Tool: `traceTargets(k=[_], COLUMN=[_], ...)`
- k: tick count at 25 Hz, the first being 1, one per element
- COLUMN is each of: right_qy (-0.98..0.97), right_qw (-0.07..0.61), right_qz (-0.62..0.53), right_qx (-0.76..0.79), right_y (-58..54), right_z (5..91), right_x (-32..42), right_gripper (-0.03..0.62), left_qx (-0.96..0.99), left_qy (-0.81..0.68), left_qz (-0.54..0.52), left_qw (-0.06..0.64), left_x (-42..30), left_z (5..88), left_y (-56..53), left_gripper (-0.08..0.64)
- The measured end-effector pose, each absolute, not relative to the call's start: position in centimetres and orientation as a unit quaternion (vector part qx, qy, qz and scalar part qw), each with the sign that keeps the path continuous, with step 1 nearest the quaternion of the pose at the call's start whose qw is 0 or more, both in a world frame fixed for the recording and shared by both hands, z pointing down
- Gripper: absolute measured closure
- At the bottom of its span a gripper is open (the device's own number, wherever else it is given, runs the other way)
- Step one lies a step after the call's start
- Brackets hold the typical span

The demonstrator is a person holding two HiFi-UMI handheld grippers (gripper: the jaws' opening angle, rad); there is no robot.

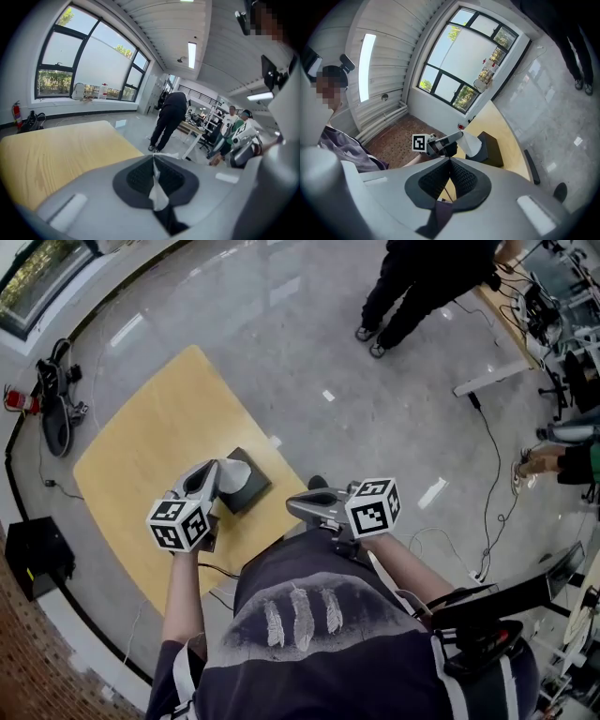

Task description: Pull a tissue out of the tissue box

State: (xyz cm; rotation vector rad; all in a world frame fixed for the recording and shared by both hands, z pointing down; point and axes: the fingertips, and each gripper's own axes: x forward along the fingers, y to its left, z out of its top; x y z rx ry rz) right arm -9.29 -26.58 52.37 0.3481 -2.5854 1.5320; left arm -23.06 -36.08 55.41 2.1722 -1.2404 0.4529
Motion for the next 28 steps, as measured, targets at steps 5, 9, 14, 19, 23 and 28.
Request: traceTargets(k=[5,9,14,19,23,28], right_qy=[-0.853,-0.853,-0.853,-0.849,-0.851,-0.855], right_qw=[0.064,0.063,0.058,0.050,0.055,0.070], right_qz=[0.503,0.503,0.507,0.511,0.508,0.501], right_qx=[0.121,0.121,0.110,0.126,0.118,0.110], right_y=[-26.6,-26.2,-25.1,-25.5,-25.8,-25.4], right_z=[52.4,52.0,51.2,51.4,51.8,52.0], right_x=[-9.3,-9.2,-8.3,-7.7,-8.5,-9.5], right_gripper=[0.595,0.595,0.595,0.595,0.595,0.595], left_qx=[0.824,0.833,0.834,0.843,0.841,0.840], left_qy=[-0.464,-0.458,-0.463,-0.454,-0.462,-0.471], left_qz=[0.155,0.152,0.146,0.139,0.130,0.114], left_qw=[0.288,0.272,0.261,0.254,0.250,0.244], left_x=[-22.6,-22.1,-21.1,-20.2,-21.0,-22.1], left_z=[54.1,52.5,50.6,50.2,49.8,49.2], left_y=[-36.5,-36.8,-36.2,-37.1,-37.3,-36.8], left_gripper=[0.557,0.557,0.557,0.557,0.557,0.557])
